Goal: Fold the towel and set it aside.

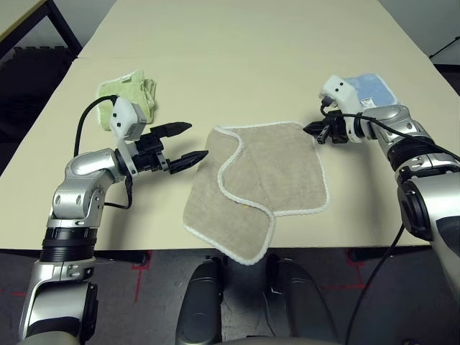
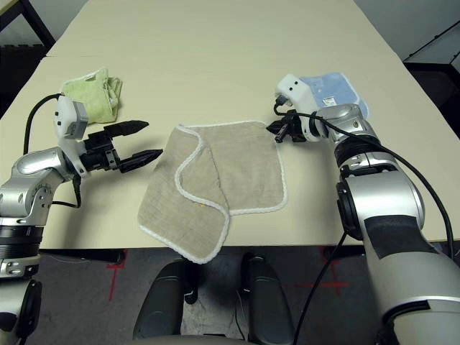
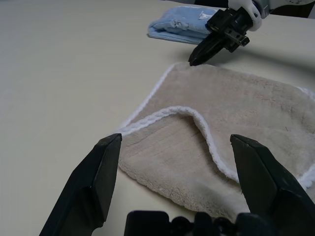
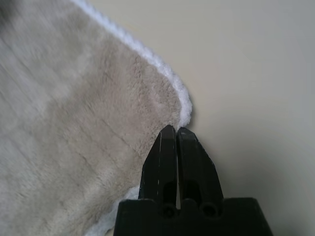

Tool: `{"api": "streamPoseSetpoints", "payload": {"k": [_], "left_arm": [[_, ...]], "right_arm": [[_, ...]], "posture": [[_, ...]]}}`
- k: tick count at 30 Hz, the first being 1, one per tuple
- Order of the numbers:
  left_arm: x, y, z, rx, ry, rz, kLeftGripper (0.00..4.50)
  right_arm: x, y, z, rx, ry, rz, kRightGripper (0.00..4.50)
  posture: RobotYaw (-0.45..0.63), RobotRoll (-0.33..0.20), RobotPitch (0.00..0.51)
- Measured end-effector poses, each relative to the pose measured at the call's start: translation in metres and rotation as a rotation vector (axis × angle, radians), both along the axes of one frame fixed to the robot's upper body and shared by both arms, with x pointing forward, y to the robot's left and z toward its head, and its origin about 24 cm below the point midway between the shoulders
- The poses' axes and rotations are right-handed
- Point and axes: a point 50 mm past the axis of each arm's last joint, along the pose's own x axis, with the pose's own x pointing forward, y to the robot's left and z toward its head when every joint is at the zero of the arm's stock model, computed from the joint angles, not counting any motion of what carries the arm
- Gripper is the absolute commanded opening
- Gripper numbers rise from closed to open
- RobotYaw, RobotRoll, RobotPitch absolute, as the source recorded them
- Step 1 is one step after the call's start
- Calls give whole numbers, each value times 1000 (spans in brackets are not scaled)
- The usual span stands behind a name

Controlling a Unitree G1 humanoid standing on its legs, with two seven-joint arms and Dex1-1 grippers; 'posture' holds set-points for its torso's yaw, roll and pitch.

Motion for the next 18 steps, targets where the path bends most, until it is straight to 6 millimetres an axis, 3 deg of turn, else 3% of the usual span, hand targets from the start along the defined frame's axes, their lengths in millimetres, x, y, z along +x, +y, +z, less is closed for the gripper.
{"api": "streamPoseSetpoints", "payload": {"k": [9, 18], "left_arm": [[0, -4, -3, -7, 10, -6, 4500], [2, -5, -5, -13, 25, -6, 4500]], "right_arm": [[0, 2, 29, 238, -213, 57, 25], [-5, 12, 52, 143, -517, 176, 25]], "posture": [[81, 0, 209], [66, 0, 206]]}}
